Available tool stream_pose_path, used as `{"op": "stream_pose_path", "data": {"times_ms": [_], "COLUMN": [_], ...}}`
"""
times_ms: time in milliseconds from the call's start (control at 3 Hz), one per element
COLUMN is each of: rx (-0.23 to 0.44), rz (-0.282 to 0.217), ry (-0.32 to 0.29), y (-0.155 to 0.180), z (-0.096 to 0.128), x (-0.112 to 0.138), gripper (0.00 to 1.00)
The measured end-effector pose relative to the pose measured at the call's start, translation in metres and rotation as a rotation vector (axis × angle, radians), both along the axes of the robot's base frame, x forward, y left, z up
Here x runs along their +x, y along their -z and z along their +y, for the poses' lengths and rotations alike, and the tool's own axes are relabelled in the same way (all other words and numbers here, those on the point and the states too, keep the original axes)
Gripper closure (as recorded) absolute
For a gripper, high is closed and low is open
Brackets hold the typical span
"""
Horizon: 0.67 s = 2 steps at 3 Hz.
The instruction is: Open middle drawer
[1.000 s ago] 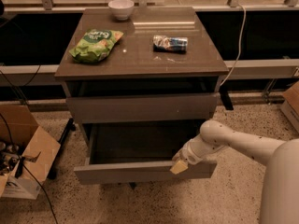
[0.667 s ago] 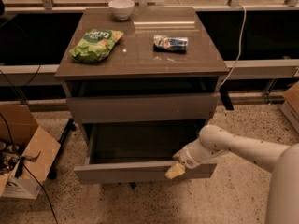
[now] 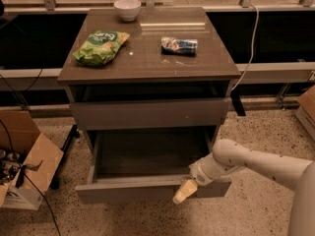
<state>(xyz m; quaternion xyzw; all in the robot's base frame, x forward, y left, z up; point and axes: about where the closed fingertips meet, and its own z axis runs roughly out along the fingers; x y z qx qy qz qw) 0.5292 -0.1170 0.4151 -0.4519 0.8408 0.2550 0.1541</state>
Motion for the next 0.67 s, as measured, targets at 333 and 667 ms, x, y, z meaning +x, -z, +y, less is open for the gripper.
{"op": "stream_pose_path", "data": {"times_ms": [333,667], "rx": [0.051,0.051], "rz": [0.085,0.085], "ry": [0.078,0.078], "y": [0.0144,0.0143], "z": [0.0062,0.0062], "x": [-0.0382,-0.0382], "gripper": [0.0,0.0]}}
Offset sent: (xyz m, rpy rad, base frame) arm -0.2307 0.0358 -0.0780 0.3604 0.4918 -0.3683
